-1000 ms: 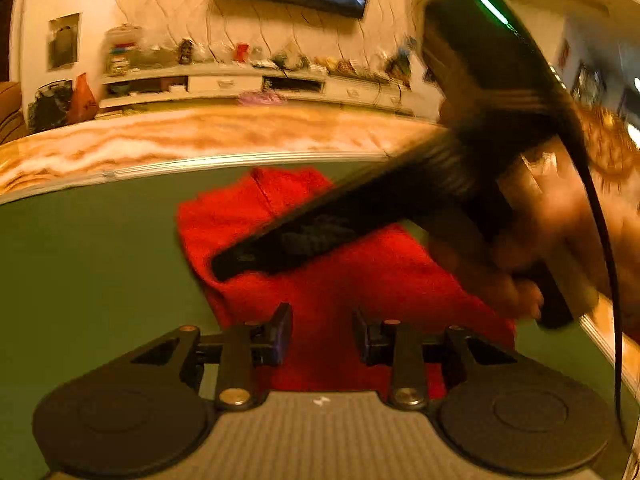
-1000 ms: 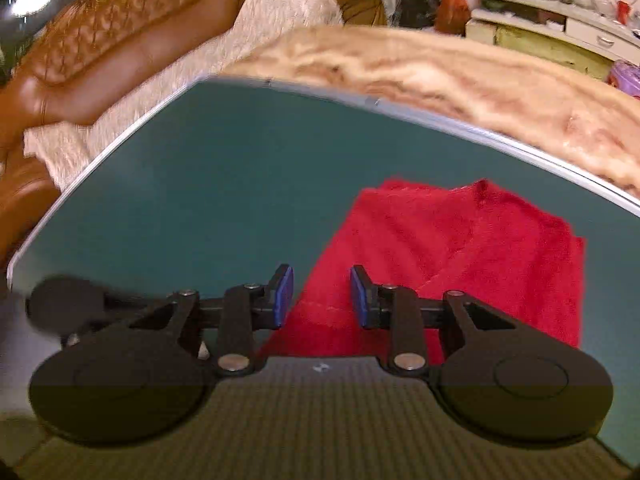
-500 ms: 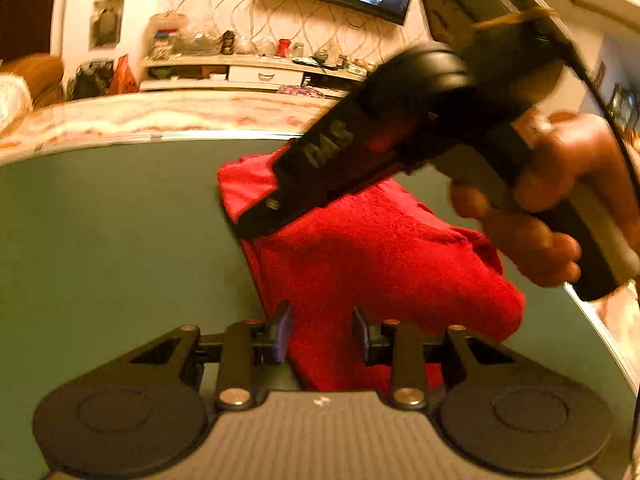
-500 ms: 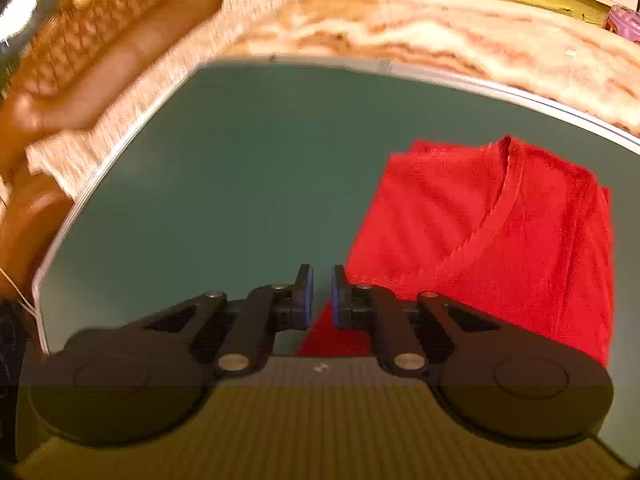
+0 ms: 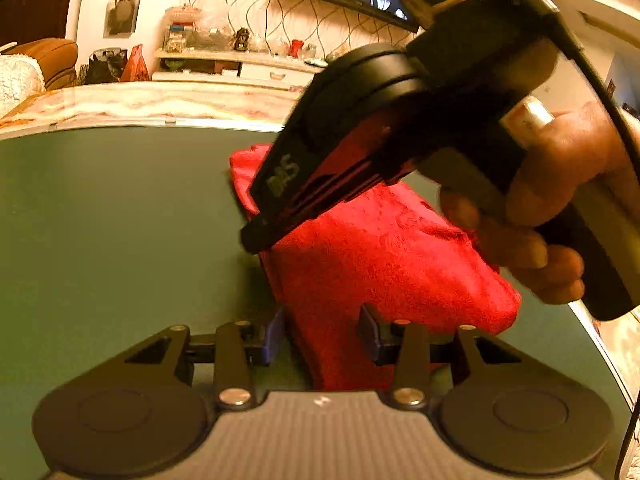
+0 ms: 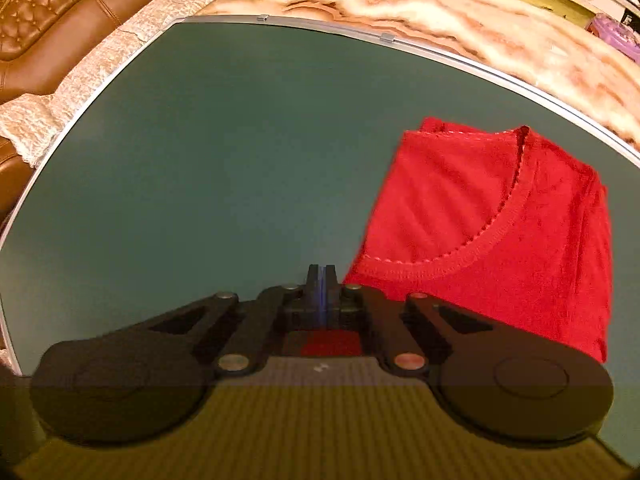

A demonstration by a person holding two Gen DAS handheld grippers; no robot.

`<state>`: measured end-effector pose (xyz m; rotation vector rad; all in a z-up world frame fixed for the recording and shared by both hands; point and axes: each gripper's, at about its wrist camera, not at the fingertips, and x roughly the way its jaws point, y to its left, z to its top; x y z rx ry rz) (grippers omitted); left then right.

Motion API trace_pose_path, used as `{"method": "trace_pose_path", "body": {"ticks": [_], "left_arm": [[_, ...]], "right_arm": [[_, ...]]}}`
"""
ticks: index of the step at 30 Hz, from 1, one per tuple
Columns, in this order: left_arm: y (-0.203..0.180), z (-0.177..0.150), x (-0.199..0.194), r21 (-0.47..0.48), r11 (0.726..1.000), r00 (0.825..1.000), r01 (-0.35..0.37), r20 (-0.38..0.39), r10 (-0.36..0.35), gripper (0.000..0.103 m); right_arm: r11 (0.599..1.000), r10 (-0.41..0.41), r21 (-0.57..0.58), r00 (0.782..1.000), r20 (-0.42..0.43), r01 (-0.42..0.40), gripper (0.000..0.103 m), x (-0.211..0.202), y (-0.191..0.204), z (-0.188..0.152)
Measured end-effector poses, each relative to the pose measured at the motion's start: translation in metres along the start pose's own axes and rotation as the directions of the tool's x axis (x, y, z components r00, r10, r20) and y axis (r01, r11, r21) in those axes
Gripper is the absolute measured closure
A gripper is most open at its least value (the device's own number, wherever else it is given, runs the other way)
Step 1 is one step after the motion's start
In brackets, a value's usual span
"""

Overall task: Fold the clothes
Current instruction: 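Smooth the bundle's folded edge with the right gripper, then lift away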

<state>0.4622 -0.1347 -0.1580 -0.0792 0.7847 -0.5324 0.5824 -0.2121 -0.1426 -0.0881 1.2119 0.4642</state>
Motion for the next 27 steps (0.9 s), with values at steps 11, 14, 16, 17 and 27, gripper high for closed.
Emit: {"method": "trace_pose_path", "body": {"ticks": [11, 14, 16, 17, 27], "left_arm": [[-0.008, 0.004, 0.002, 0.018, 0.999, 0.999, 0.047, 0.013, -0.047, 0.056], [-0.007, 0.002, 0.005, 0.012, 0.999, 0.999, 0.052, 0.008, -0.052, 0.056], [-0.006, 0.001, 0.005, 0.013, 0.999, 0.999, 0.052, 0.002, -0.052, 0.056], [-0.005, 0.0, 0.005, 0.013, 0.998, 0.999, 0.054, -0.001, -0.054, 0.056], [-0.005, -0.001, 0.002, 0.009, 0.999, 0.999, 0.048, 0.017, -0.048, 0.053]], "right_arm": [[0.995, -0.095, -0.006, 0.995, 0.038, 0.095, 0.075, -0.027, 0.0, 0.005], [0.995, -0.095, -0.007, 0.995, -0.003, 0.095, 0.075, -0.014, 0.0, 0.003], [0.994, -0.108, -0.014, 0.994, 0.009, 0.108, 0.092, -0.009, 0.002, 0.002], [0.991, -0.129, -0.026, 0.992, 0.018, 0.129, 0.095, -0.008, 0.003, 0.002], [0.998, -0.054, 0.046, 0.998, 0.04, 0.052, 0.097, -0.001, -0.005, 0.004]]}}
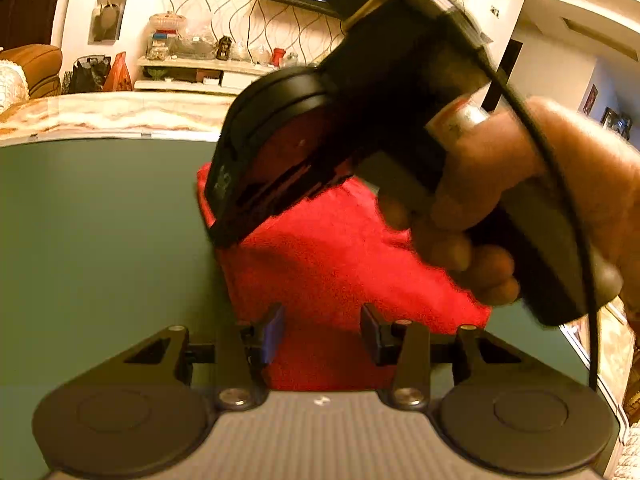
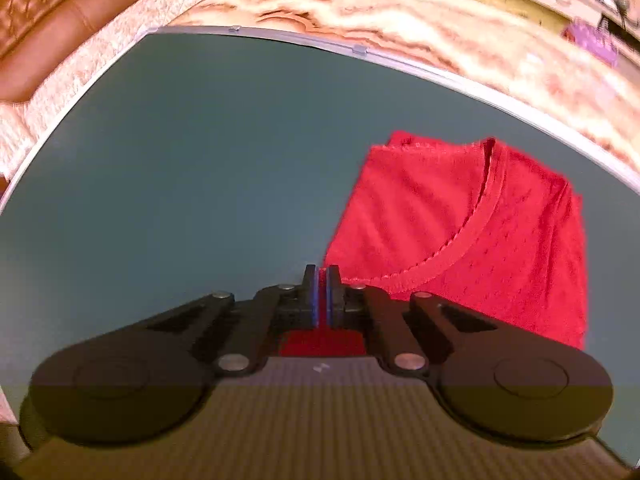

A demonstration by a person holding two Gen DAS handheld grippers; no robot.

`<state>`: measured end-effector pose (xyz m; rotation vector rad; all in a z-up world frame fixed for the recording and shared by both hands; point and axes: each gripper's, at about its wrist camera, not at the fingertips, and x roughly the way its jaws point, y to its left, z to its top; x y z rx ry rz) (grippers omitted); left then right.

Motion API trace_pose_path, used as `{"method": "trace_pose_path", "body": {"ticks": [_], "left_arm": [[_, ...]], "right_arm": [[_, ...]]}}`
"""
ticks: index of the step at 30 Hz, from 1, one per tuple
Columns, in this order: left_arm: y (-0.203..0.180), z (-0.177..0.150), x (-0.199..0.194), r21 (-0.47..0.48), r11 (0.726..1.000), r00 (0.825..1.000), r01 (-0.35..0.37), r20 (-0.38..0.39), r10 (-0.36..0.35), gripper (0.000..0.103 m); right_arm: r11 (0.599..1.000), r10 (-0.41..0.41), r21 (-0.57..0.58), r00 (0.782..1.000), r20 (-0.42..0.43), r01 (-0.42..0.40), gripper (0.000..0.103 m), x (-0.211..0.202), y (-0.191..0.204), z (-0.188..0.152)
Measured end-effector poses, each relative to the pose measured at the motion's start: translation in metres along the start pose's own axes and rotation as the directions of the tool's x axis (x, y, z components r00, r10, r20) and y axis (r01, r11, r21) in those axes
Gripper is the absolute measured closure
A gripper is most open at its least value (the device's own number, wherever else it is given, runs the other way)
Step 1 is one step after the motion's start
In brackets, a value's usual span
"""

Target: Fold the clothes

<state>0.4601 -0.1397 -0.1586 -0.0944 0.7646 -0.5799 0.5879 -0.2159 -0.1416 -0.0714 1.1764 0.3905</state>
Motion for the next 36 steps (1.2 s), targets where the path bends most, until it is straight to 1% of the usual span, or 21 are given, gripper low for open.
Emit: {"method": "trace_pose_path", "body": {"ticks": [2, 3, 4, 5, 7, 10, 11, 15, 18, 19, 21, 22, 24, 25, 26, 28, 29, 33, 34, 35, 36], "left_arm": [[0.001, 0.002, 0.004, -0.007, 1.0, 1.0, -0.002, -0.004, 0.002, 0.052], [0.002, 0.001, 0.005, -0.014, 1.0, 1.0, -0.002, -0.01, 0.002, 0.052], [0.004, 0.0, 0.007, -0.021, 1.0, 1.0, -0.005, -0.017, 0.004, 0.052], [0.004, -0.002, 0.007, -0.023, 1.0, 1.0, -0.004, -0.019, 0.004, 0.052], [0.005, -0.004, 0.004, -0.021, 1.0, 1.0, -0.001, -0.018, 0.001, 0.052], [0.006, -0.003, 0.004, -0.014, 1.0, 1.0, 0.0, -0.021, 0.0, 0.052], [0.006, -0.003, 0.004, -0.012, 1.0, 1.0, -0.001, -0.022, 0.0, 0.052], [0.005, -0.005, 0.002, -0.014, 1.0, 1.0, -0.002, -0.024, 0.002, 0.052], [0.002, -0.007, 0.0, -0.004, 1.0, 1.0, -0.01, -0.025, 0.01, 0.052], [0.001, -0.007, 0.0, 0.0, 1.0, 1.0, -0.013, -0.025, 0.013, 0.052], [0.001, -0.006, -0.001, -0.002, 1.0, 1.0, -0.011, -0.029, 0.011, 0.052], [0.002, -0.005, -0.002, -0.009, 1.0, 1.0, -0.01, -0.03, 0.01, 0.052], [0.003, -0.001, -0.005, -0.022, 1.0, 1.0, -0.005, -0.019, 0.005, 0.052], [0.003, 0.001, -0.006, -0.025, 1.0, 1.0, -0.002, -0.012, 0.002, 0.052], [0.005, 0.007, -0.004, -0.029, 1.0, 1.0, 0.002, -0.005, -0.002, 0.052], [0.01, 0.02, 0.003, -0.04, 0.999, 1.0, 0.013, 0.01, -0.012, 0.052], [0.01, 0.024, 0.006, -0.045, 0.999, 1.0, 0.016, 0.017, -0.015, 0.052], [0.017, 0.036, 0.026, -0.056, 0.998, 1.0, -0.005, -0.001, 0.005, 0.052], [0.018, 0.035, 0.029, -0.055, 0.998, 1.0, -0.015, -0.016, 0.015, 0.052], [0.02, 0.034, 0.033, -0.054, 0.998, 0.999, -0.022, -0.033, 0.02, 0.052], [0.021, 0.031, 0.034, -0.046, 0.999, 0.999, -0.023, -0.033, 0.022, 0.052]], "right_arm": [[1.0, 0.003, -0.007, 1.0, -0.001, -0.003, 0.092, 0.002, 0.001, 0.005], [1.0, 0.012, -0.016, 1.0, -0.004, -0.012, 0.08, 0.003, 0.003, 0.006], [0.999, 0.046, -0.02, 0.999, -0.007, -0.046, 0.062, 0.003, 0.002, 0.007], [0.996, 0.089, -0.01, 0.996, -0.008, -0.089, 0.06, 0.001, 0.0, 0.008], [0.988, 0.151, 0.017, 0.988, 0.019, -0.152, 0.06, -0.009, -0.007, 0.008], [0.984, 0.169, 0.051, 0.983, 0.064, -0.173, 0.06, -0.019, -0.021, 0.007], [0.979, 0.193, 0.057, 0.98, 0.054, -0.196, 0.06, -0.018, -0.025, 0.005], [0.973, 0.221, 0.065, 0.975, 0.002, -0.22, 0.061, -0.002, -0.027, -0.004], [0.969, 0.238, 0.049, 0.97, 0.059, -0.241, 0.062, -0.003, -0.031, -0.003], [0.966, 0.247, 0.057, 0.965, 0.084, -0.252, 0.06, -0.007, -0.036, -0.001], [0.952, 0.269, 0.104, 0.949, 0.163, -0.287, 0.06, -0.02, -0.056, 0.003], [0.946, 0.266, 0.134, 0.942, 0.205, -0.296, 0.06, -0.027, -0.068, 0.005], [0.946, 0.199, 0.196, 0.94, 0.277, -0.258, 0.06, -0.044, -0.094, 0.006], [0.944, 0.165, 0.23, 0.94, 0.299, -0.239, 0.06, -0.05, -0.107, 0.006], [0.935, 0.15, 0.265, 0.939, 0.308, -0.237, 0.06, -0.053, -0.122, 0.006], [0.914, 0.163, 0.311, 0.938, 0.305, -0.26, 0.06, -0.05, -0.143, 0.009], [0.911, 0.157, 0.325, 0.943, 0.294, -0.253, 0.06, -0.046, -0.149, 0.011], [0.906, 0.185, 0.326, 0.945, 0.268, -0.27, 0.06, -0.02, -0.155, 0.016], [0.906, 0.169, 0.339, 0.95, 0.264, -0.255, 0.06, -0.014, -0.156, 0.018], [0.913, 0.136, 0.344, 0.957, 0.257, -0.222, 0.06, -0.006, -0.157, 0.019], [0.917, 0.109, 0.348, 0.962, 0.251, -0.195, 0.06, 0.001, -0.156, 0.019]]}}
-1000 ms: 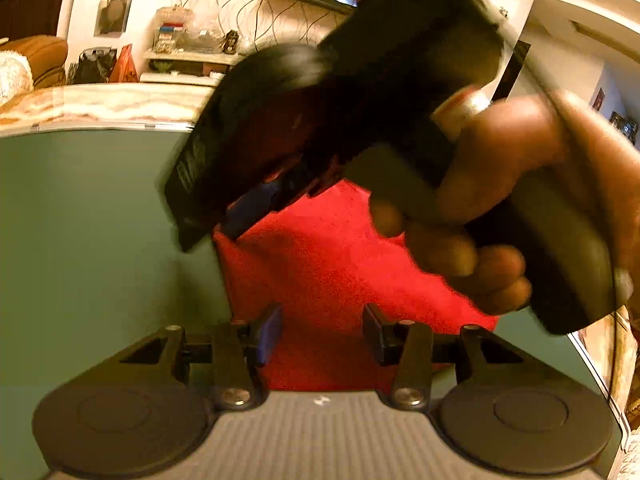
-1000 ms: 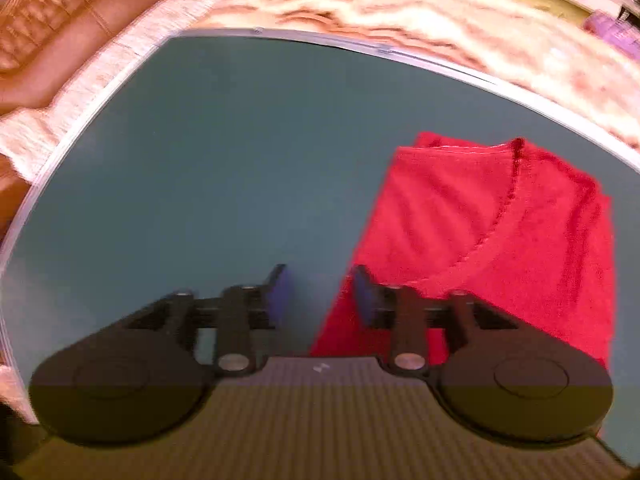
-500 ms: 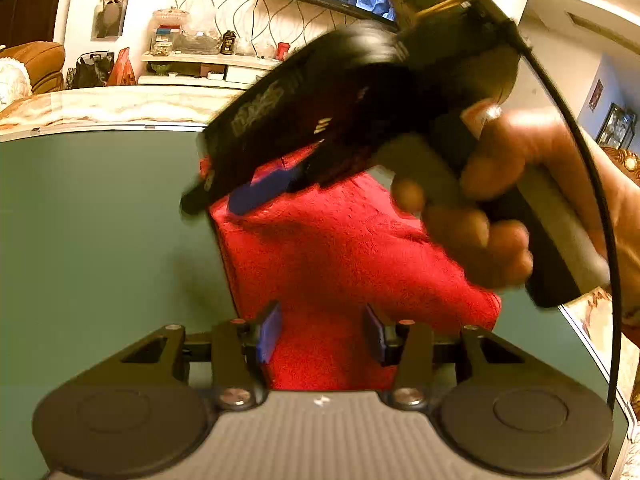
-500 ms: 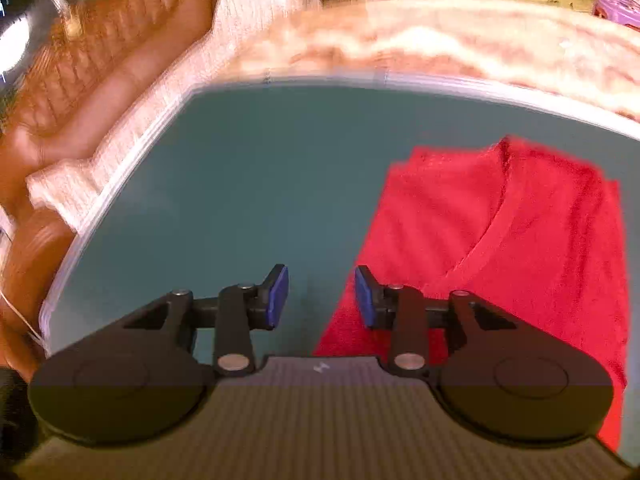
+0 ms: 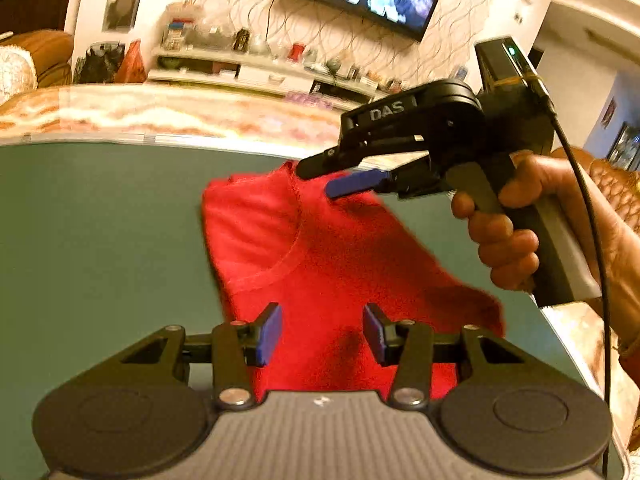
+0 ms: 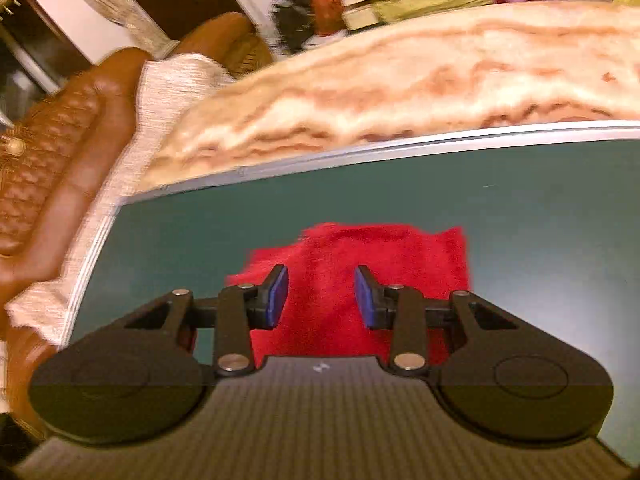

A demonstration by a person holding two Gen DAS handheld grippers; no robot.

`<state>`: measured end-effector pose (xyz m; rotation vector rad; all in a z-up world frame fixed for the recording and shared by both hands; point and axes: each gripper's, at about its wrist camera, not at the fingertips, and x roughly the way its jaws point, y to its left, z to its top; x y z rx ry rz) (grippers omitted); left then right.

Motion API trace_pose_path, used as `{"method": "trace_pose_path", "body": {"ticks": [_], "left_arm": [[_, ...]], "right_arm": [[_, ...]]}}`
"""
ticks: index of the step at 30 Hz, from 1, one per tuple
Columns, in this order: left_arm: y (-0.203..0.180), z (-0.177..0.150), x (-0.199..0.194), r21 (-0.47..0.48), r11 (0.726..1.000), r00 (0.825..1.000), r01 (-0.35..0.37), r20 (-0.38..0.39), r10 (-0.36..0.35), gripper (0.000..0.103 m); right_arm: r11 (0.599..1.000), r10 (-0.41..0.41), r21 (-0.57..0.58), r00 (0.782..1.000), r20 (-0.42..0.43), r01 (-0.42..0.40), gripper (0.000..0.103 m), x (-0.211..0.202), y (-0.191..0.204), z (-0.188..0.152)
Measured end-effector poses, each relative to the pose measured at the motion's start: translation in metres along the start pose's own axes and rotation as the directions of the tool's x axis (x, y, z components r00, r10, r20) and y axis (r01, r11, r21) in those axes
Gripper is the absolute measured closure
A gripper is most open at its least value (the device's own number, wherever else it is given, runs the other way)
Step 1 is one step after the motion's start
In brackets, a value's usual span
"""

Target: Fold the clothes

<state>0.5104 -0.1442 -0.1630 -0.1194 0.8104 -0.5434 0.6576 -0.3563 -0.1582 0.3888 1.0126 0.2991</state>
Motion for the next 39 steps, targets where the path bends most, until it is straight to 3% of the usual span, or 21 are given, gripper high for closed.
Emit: {"method": "trace_pose_path", "body": {"ticks": [1, 5, 8, 15, 19, 22, 27, 30, 35, 39], "left_arm": [[-0.001, -0.002, -0.001, 0.013, 1.0, 1.0, -0.005, 0.004, 0.004, 0.052], [-0.004, -0.002, -0.003, 0.043, 0.999, 1.0, -0.025, -0.001, 0.025, 0.052], [-0.006, -0.004, -0.014, 0.057, 0.998, 1.0, -0.025, 0.005, 0.025, 0.052], [-0.028, -0.02, -0.037, 0.114, 0.993, 1.0, -0.007, -0.008, 0.008, 0.048], [-0.038, -0.027, -0.034, 0.123, 0.992, 0.999, -0.022, -0.033, 0.026, 0.048], [-0.037, -0.03, -0.029, 0.107, 0.994, 0.998, -0.032, -0.055, 0.038, 0.048], [-0.036, -0.028, -0.03, 0.105, 0.993, 0.996, -0.044, -0.067, 0.051, 0.048], [-0.037, -0.029, -0.04, 0.093, 0.994, 0.996, -0.049, -0.063, 0.055, 0.046], [-0.053, -0.032, -0.053, 0.08, 0.996, 0.998, -0.032, -0.042, 0.035, 0.045], [-0.07, -0.034, -0.055, 0.082, 0.997, 0.999, -0.014, -0.04, 0.017, 0.045]], "right_arm": [[1.0, -0.02, -0.001, 1.0, 0.006, 0.02, 0.06, 0.005, -0.001, -0.002], [0.996, 0.067, 0.053, 0.995, 0.077, -0.071, 0.06, -0.024, -0.015, -0.009], [0.998, 0.051, 0.029, 0.99, 0.129, -0.056, 0.06, -0.065, -0.022, -0.022], [0.998, 0.049, -0.046, 0.995, 0.089, -0.045, 0.06, -0.136, -0.021, -0.112], [0.999, 0.038, 0.014, 0.993, 0.109, -0.04, 0.06, -0.129, -0.025, -0.136], [0.992, 0.005, 0.124, 0.998, 0.068, -0.013, 0.063, -0.108, -0.044, -0.135], [0.972, 0.058, 0.22, 0.994, 0.089, -0.076, 0.063, -0.116, -0.062, -0.137], [0.973, 0.059, 0.216, 0.99, 0.127, -0.085, 0.061, -0.135, -0.059, -0.15], [0.972, 0.14, 0.169, 0.979, 0.147, -0.165, 0.061, -0.152, -0.041, -0.177], [0.973, 0.096, 0.201, 0.992, 0.086, -0.112, 0.062, -0.136, -0.043, -0.188]]}}
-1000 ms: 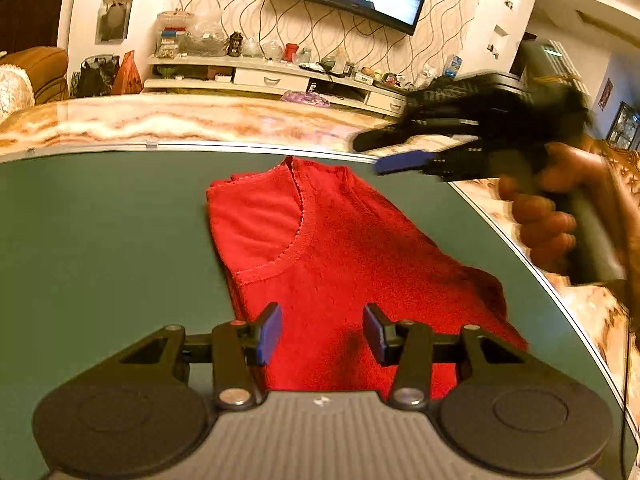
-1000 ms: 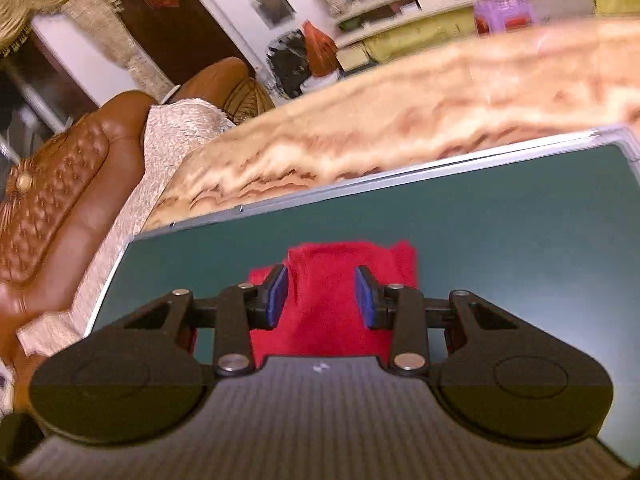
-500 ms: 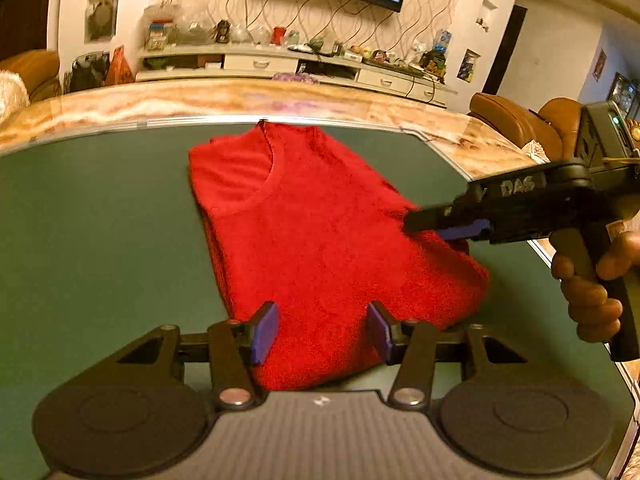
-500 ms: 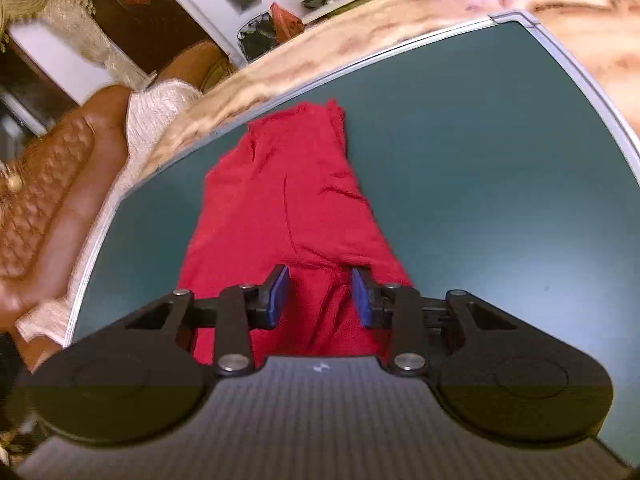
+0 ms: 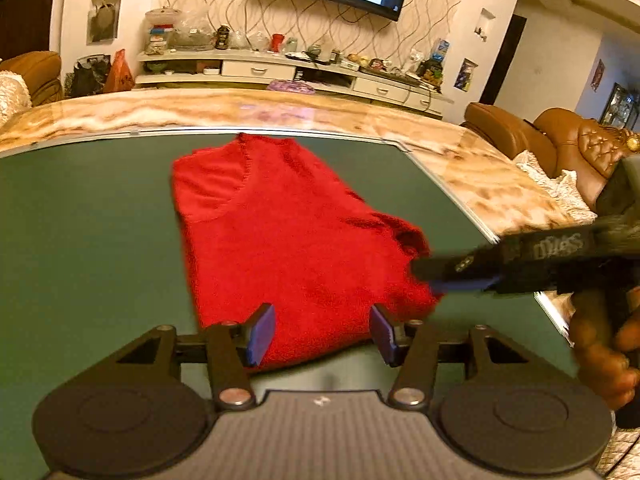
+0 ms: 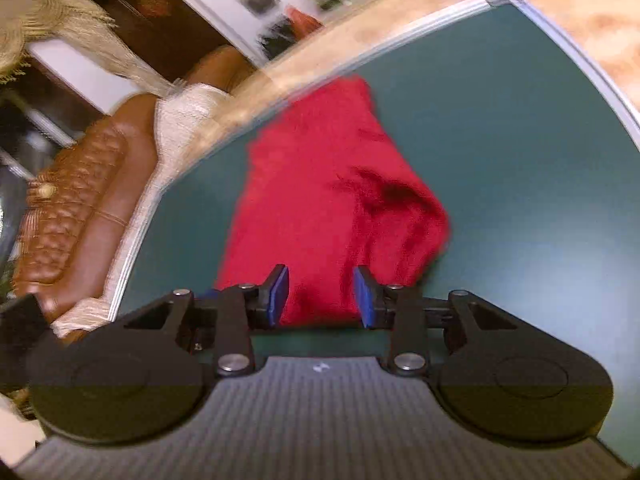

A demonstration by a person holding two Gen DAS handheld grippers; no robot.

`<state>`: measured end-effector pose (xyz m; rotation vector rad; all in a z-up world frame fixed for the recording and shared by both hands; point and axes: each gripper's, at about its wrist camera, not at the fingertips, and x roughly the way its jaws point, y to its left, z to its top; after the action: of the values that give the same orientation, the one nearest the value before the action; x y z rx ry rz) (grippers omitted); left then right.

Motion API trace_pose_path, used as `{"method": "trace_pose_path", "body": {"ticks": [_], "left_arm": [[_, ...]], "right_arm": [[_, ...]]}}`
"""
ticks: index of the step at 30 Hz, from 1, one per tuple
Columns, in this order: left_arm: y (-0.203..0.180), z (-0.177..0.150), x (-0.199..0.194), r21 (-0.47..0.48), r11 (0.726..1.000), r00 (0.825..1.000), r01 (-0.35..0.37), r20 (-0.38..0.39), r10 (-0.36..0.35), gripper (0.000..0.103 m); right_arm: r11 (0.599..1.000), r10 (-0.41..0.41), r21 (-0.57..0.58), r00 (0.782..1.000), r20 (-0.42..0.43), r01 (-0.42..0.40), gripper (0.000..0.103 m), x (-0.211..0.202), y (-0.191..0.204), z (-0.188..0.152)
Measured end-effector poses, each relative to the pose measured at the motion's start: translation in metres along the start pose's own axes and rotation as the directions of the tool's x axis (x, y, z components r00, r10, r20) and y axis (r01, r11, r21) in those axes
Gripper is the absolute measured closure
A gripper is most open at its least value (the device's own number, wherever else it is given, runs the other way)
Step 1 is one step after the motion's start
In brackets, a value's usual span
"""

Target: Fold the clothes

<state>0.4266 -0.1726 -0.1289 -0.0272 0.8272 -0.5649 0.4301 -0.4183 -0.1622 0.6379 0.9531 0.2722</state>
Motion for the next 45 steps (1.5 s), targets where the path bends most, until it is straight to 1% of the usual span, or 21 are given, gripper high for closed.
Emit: {"method": "trace_pose_path", "body": {"ticks": [3, 5, 6, 8, 9, 11, 13, 16, 18, 20, 22, 25, 27, 29, 30, 31, 34, 37, 42, 44, 45], "left_arm": [[-0.006, -0.003, -0.003, 0.013, 1.0, 1.0, -0.016, -0.01, 0.016, 0.045], [-0.003, -0.006, -0.01, -0.017, 0.999, 0.999, -0.031, -0.016, 0.031, 0.044], [-0.001, -0.008, -0.014, -0.036, 0.999, 0.999, -0.039, -0.019, 0.038, 0.043], [0.003, -0.012, -0.022, -0.074, 0.996, 0.998, -0.054, -0.025, 0.053, 0.038], [0.005, -0.015, -0.025, -0.098, 0.993, 0.998, -0.06, -0.028, 0.057, 0.038], [0.009, -0.023, -0.035, -0.154, 0.986, 0.998, -0.059, -0.031, 0.054, 0.035], [0.008, -0.026, -0.039, -0.173, 0.983, 0.998, -0.062, -0.032, 0.058, 0.034], [-0.001, -0.017, -0.034, -0.132, 0.99, 0.998, -0.054, -0.03, 0.05, 0.034], [-0.014, -0.005, -0.02, -0.08, 0.997, 1.0, -0.013, -0.022, 0.011, 0.034], [-0.028, 0.005, -0.005, -0.016, 1.0, 1.0, 0.022, -0.009, -0.022, 0.034], [-0.04, 0.014, 0.01, 0.037, 0.998, 0.998, 0.056, 0.005, -0.057, 0.034], [-0.047, 0.023, 0.034, 0.068, 0.991, 0.994, 0.113, 0.005, -0.113, 0.034], [-0.049, 0.025, 0.048, 0.089, 0.987, 0.991, 0.134, -0.001, -0.135, 0.034], [-0.047, 0.026, 0.06, 0.098, 0.984, 0.989, 0.147, -0.009, -0.147, 0.034], [-0.045, 0.027, 0.064, 0.094, 0.983, 0.988, 0.157, -0.012, -0.157, 0.034], [-0.044, 0.028, 0.069, 0.09, 0.982, 0.986, 0.164, -0.018, -0.163, 0.034], [-0.041, 0.027, 0.08, 0.093, 0.982, 0.985, 0.166, -0.053, -0.162, 0.034], [-0.042, 0.025, 0.08, 0.13, 0.98, 0.987, 0.148, -0.075, -0.139, 0.034], [-0.04, 0.021, 0.081, 0.13, 0.981, 0.988, 0.143, -0.082, -0.133, 0.034], [-0.042, 0.022, 0.079, 0.12, 0.982, 0.987, 0.146, -0.08, -0.137, 0.034], [-0.043, 0.024, 0.077, 0.116, 0.982, 0.987, 0.149, -0.08, -0.14, 0.034]], "right_arm": [[0.998, 0.041, 0.046, 0.999, 0.022, -0.042, 0.061, -0.003, -0.01, -0.002], [0.999, 0.044, 0.025, 0.998, 0.035, -0.045, 0.061, -0.011, -0.005, -0.005], [0.999, 0.036, 0.006, 0.998, 0.042, -0.036, 0.061, -0.015, -0.001, -0.007], [0.998, -0.01, -0.057, 0.998, 0.061, 0.014, 0.061, -0.019, 0.012, -0.011], [0.996, -0.032, -0.085, 0.997, 0.074, 0.038, 0.061, -0.02, 0.018, -0.012], [0.99, -0.077, -0.109, 0.992, 0.101, 0.088, 0.061, -0.019, 0.028, -0.008], [0.985, -0.104, -0.122, 0.986, 0.129, 0.119, 0.061, -0.016, 0.033, 0.008], [0.984, -0.126, -0.109, 0.982, 0.144, 0.142, 0.061, 0.0, 0.035, 0.057], [0.974, -0.165, -0.134, 0.977, 0.137, 0.184, 0.061, 0.017, 0.04, 0.093], [0.959, -0.209, -0.17, 0.972, 0.108, 0.225, 0.061, 0.035, 0.044, 0.125], [0.955, -0.22, -0.184, 0.972, 0.087, 0.233, 0.061, 0.052, 0.044, 0.149], [0.942, -0.256, -0.212, 0.965, 0.047, 0.26, 0.061, 0.085, 0.04, 0.17], [0.936, -0.266, -0.233, 0.964, 0.019, 0.263, 0.061, 0.104, 0.035, 0.175], [0.952, -0.221, -0.225, 0.975, -0.03, 0.208, 0.061, 0.114, 0.029, 0.171], [0.958, -0.2, -0.218, 0.978, -0.052, 0.184, 0.069, 0.118, 0.026, 0.168], [0.959, -0.2, -0.216, 0.978, -0.057, 0.183, 0.089, 0.12, 0.024, 0.167], [0.959, -0.198, -0.217, 0.978, -0.06, 0.181, 0.094, 0.126, 0.022, 0.165], [0.952, -0.216, -0.227, 0.976, -0.029, 0.204, 0.095, 0.128, 0.027, 0.165], [0.962, -0.198, -0.194, 0.98, -0.021, 0.19, 0.094, 0.13, 0.022, 0.168], [0.96, -0.21, -0.194, 0.977, -0.018, 0.203, 0.084, 0.125, 0.021, 0.167], [0.957, -0.221, -0.193, 0.975, -0.014, 0.215, 0.074, 0.121, 0.021, 0.166]]}}
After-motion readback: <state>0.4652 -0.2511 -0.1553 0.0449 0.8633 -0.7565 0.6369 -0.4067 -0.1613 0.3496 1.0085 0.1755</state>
